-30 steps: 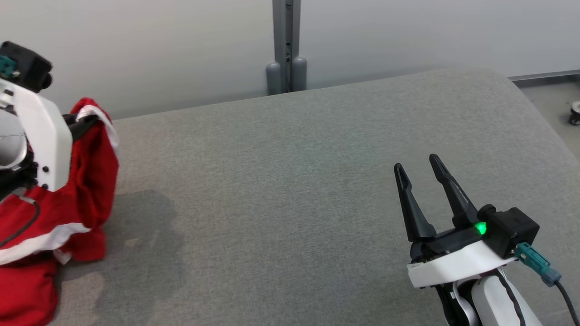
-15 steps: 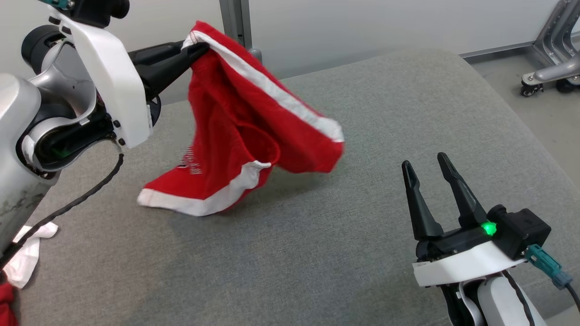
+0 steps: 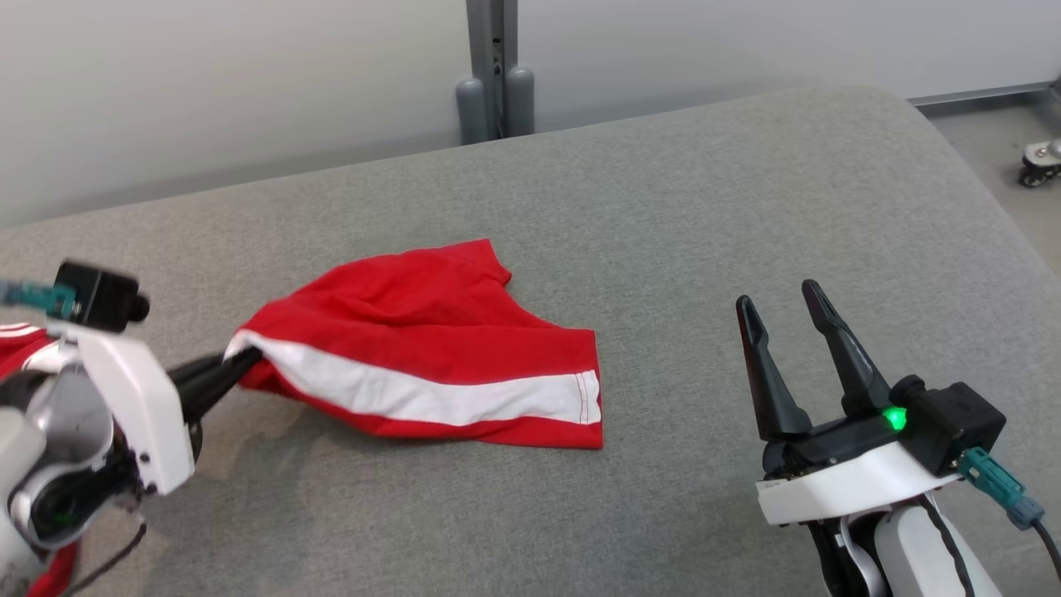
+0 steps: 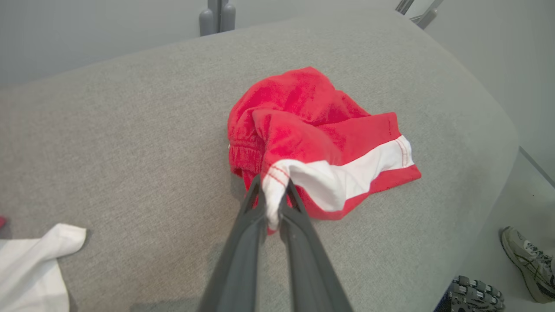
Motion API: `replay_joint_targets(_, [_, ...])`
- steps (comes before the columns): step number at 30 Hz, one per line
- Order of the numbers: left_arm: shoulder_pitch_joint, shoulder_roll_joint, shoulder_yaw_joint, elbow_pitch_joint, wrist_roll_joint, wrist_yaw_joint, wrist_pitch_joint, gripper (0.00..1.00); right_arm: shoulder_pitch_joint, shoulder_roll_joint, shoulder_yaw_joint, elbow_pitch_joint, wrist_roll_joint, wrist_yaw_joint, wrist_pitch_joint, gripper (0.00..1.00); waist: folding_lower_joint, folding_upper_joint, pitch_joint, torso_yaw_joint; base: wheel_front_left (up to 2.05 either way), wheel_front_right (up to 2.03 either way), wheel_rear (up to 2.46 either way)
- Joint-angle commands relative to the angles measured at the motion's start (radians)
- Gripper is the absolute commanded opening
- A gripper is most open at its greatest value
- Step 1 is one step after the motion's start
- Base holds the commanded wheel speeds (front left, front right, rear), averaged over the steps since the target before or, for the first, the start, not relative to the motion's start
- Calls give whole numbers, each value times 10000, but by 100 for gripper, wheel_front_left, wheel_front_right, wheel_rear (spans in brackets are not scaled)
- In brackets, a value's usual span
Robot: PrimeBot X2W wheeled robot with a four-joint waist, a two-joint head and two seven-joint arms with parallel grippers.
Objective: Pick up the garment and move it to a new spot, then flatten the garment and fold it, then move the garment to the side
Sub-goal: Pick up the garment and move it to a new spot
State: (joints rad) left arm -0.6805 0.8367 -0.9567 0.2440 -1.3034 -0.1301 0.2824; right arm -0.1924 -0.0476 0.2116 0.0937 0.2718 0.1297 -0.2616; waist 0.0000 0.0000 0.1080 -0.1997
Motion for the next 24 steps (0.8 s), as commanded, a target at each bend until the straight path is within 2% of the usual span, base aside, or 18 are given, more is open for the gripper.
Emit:
replay_joint_targets(1, [287, -72, -44, 327, -126, -11, -251, 0, -47, -56, -8, 33, -42, 19, -53, 100, 0, 0, 49, 117, 0, 0, 0])
replay_joint_targets(5, [836, -283, -192, 1432, -554, -11, -543, 0, -158, -55, 45, 81, -108, 19, -53, 100, 0, 0, 68, 233, 0, 0, 0])
replay_joint_targets(9, [1110, -465, -498, 2193, -877, -11, -325, 0, -196, -55, 58, 144, -92, 19, -53, 100, 0, 0, 31, 270, 0, 0, 0])
replay_joint_targets(10, [1158, -509, -567, 2321, -908, -11, -344, 7, -203, -55, 48, 147, -91, 19, -53, 100, 0, 0, 22, 283, 0, 0, 0])
replay_joint_targets(11, [1211, -571, -623, 2438, -960, -11, -361, 27, -195, -56, 23, 149, -93, 19, -53, 100, 0, 0, 11, 303, 0, 0, 0])
replay_joint_targets(12, [1254, -633, -681, 2535, -1013, -11, -358, 56, -171, -56, -3, 160, -104, 19, -53, 100, 0, 0, -4, 330, 0, 0, 0])
replay_joint_targets(13, [1278, -687, -727, 2663, -1065, -11, -318, 100, -144, -53, -15, 176, -112, 19, -53, 100, 0, 0, -29, 359, 0, 0, 0])
replay_joint_targets(17, [1206, -791, -808, 2769, -1214, -11, -398, 100, -44, -61, -87, 206, -168, 19, -53, 100, 0, 0, -239, 477, 0, 0, 0])
replay_joint_targets(24, [1027, -257, -665, 2174, -1045, -11, -1284, 100, 179, -56, -237, 216, -303, 19, -53, 100, 0, 0, -702, 702, 0, 0, 0])
